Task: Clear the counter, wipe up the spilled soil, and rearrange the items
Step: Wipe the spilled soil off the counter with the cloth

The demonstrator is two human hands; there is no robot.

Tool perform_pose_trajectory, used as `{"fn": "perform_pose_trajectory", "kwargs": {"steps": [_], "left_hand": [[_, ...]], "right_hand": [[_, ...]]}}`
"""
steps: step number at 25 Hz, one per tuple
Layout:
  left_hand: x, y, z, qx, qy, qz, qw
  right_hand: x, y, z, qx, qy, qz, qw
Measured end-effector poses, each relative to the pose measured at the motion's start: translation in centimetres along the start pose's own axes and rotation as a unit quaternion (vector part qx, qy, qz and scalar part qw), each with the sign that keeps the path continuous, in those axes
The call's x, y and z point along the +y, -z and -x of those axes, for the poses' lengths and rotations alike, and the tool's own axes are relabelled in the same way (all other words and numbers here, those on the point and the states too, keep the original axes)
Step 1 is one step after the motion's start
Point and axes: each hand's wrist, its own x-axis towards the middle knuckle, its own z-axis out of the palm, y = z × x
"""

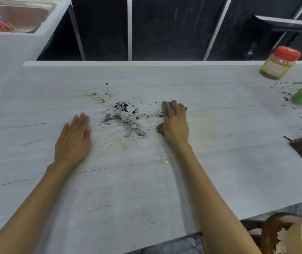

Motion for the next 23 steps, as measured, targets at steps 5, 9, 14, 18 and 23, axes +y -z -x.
{"fn": "perform_pose_trajectory", "kwargs": {"steps": [5,9,14,18,23], "left_hand": [[0.0,0.2,0.2,0.012,-0.003,0.014,1.000],[0.0,0.2,0.0,0.020,0.003,0.018,1.000],[0.0,0.1,-0.5,0.026,0.016,0.016,0.999],[-0.1,0.1,-1.0,0.029,0.024,0.018,0.999],[-0.3,0.0,-1.1,0.033,0.025,0.020,0.999]], "right_hand": [[-5.3,-1.4,0.4,-0.101,0.102,-0.200,0.969],[0.9,3.9,-3.4,-0.071,-0.026,-0.380,0.922],[5.9,0.7,-9.6,-0.049,0.056,0.046,0.996],[-2.9,-4.5,-7.5,-0.081,0.199,0.041,0.976],[-6.9,-2.6,-1.7,-0.227,0.303,-0.170,0.910]]}}
